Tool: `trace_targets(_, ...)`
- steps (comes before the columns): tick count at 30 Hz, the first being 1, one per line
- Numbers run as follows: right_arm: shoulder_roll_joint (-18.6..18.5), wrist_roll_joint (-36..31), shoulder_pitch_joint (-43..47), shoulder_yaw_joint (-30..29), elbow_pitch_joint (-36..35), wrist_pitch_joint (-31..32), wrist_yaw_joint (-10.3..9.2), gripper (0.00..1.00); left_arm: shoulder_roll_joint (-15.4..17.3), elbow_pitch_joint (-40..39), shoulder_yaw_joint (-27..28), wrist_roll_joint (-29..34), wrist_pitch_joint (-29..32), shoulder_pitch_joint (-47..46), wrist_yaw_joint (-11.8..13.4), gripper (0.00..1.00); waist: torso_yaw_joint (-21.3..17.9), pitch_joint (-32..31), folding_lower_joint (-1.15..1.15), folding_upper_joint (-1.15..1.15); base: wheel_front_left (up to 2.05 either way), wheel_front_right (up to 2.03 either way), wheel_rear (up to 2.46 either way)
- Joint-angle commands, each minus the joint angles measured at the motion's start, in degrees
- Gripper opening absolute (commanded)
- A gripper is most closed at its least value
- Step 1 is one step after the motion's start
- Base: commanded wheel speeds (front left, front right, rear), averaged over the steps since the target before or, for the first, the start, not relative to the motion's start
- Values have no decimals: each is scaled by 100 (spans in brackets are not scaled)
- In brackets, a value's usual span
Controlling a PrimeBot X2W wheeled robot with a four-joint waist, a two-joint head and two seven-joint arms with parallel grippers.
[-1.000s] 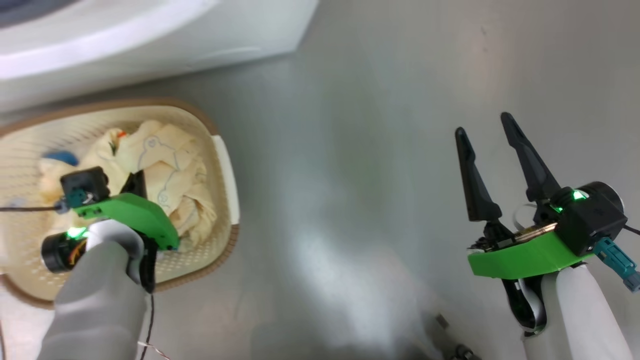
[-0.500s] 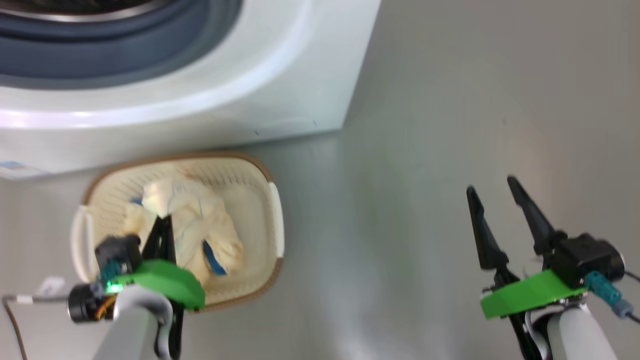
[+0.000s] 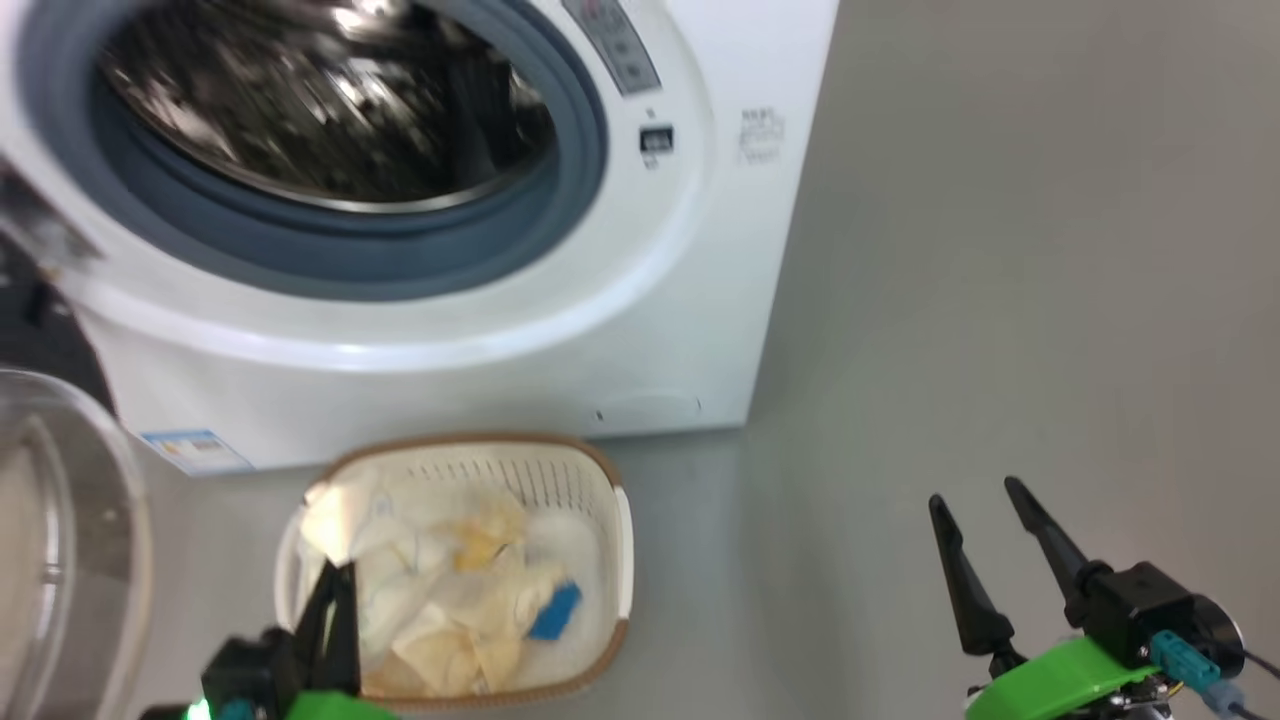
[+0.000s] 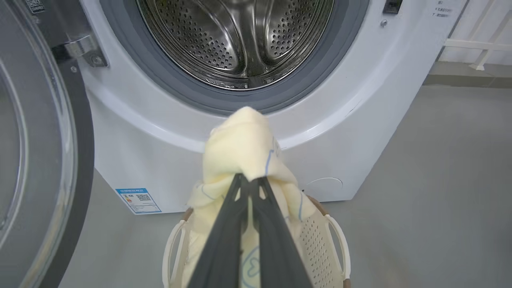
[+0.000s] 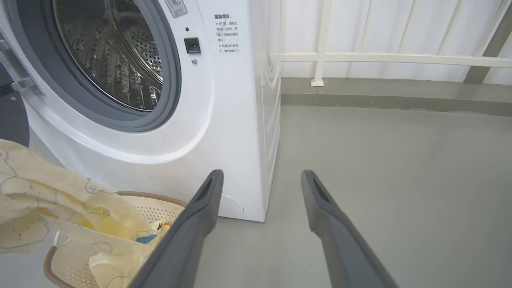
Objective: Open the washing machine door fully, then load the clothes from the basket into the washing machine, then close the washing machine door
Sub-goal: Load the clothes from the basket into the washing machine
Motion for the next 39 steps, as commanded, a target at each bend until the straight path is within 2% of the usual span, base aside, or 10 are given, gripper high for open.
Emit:
trace_targets(1, -1, -53, 71, 171, -213, 44, 9, 100, 124, -290, 150, 72, -71, 101, 44, 0, 314, -715, 0, 0, 0, 0, 0)
trace_targets(8, 8, -52, 364, 274, -560, 315, 9, 100, 229, -908, 2, 150, 72, 617, 101, 0, 325, -1142, 0, 0, 0, 0, 0)
trace_targets(16, 9, 9, 559, 304, -905, 506, 9, 100, 300, -1425, -38, 146, 242, 884, 192, 0, 287, -1262, 0, 0, 0, 0, 0)
trace_targets(39, 10, 74, 707, 282, -1068, 574, 9, 100, 335, -1689, -74, 94, 266, 828, 321, 0, 262, -1245, 0, 0, 0, 0, 0)
